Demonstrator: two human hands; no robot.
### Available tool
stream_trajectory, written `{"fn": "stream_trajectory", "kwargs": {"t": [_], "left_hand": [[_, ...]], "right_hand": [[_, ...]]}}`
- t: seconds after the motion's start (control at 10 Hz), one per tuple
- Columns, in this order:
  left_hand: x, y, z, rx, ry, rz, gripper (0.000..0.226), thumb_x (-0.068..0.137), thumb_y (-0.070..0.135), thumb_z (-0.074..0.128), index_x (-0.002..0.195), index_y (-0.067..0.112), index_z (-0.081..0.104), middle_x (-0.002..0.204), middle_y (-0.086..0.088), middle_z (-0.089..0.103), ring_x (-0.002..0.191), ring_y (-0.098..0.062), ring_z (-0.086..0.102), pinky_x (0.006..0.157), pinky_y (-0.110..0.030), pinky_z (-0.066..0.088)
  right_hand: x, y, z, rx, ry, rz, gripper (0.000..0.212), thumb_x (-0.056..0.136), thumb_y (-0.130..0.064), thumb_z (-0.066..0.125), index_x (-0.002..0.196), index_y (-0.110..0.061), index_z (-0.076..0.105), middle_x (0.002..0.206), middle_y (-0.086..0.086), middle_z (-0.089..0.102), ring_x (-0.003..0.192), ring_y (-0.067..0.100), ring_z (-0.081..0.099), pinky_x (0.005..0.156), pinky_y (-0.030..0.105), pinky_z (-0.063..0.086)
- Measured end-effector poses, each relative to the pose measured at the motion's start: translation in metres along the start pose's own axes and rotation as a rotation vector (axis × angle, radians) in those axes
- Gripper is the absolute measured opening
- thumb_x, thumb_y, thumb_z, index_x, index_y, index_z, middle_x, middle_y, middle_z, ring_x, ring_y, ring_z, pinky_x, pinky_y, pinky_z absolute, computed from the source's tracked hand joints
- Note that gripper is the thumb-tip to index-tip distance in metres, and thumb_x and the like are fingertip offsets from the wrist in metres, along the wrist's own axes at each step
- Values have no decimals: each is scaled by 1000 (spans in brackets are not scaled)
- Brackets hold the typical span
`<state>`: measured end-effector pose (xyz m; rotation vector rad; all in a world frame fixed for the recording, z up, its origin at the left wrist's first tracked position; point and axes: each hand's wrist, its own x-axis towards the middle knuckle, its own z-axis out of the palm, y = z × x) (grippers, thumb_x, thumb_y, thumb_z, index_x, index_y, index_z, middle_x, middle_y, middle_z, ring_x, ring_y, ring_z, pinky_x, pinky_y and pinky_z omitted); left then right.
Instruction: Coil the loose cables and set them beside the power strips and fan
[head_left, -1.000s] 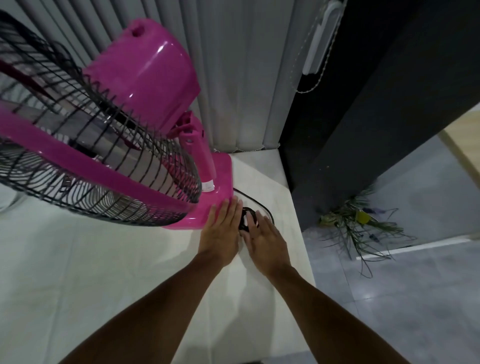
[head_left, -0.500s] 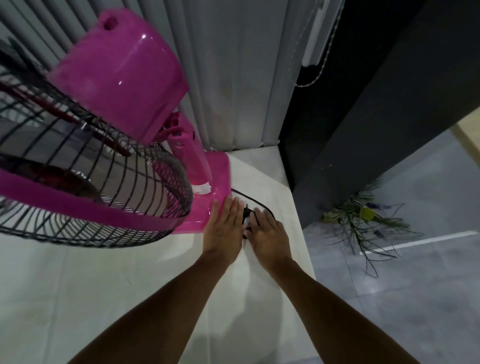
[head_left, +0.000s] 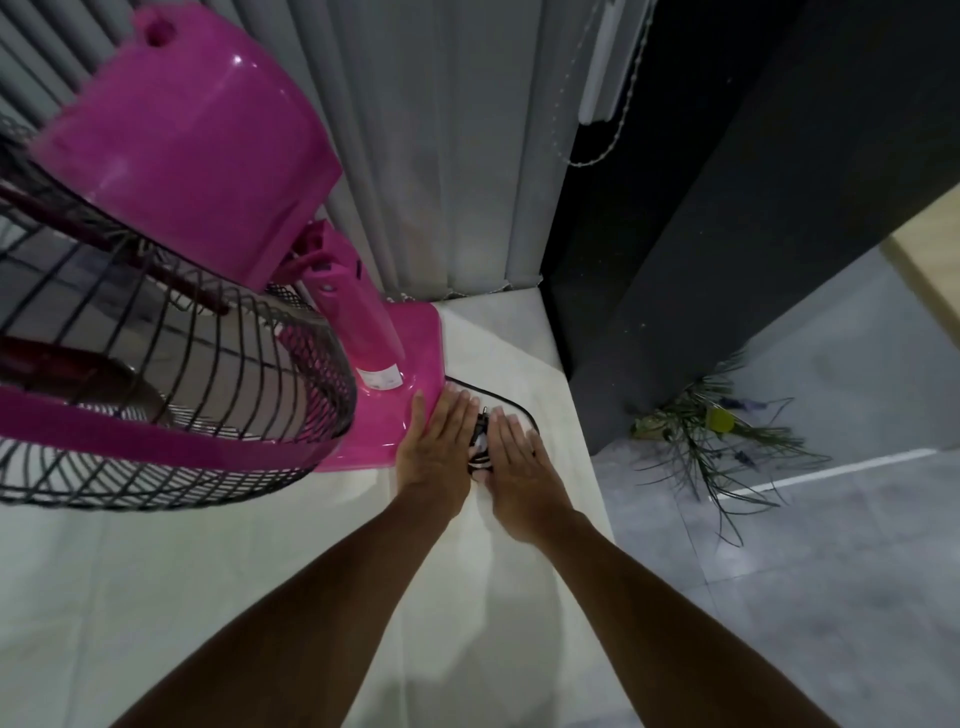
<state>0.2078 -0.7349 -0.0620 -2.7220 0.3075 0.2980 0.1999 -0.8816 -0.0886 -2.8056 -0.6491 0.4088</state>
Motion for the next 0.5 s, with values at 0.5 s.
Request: {"fn": "stream_trajectory", "kwargs": {"t": [0.5], "left_hand": [[-70,-15,19,-324,257,31,63,100,38,30,155,8,20,164,-9,19,152,-27,13,120,-52,17]], "right_hand": [[-49,-15,0,127,178,-9,58,107,-20,42,159,-3,22,167,15,21,157,29,15,128,40,16]]}}
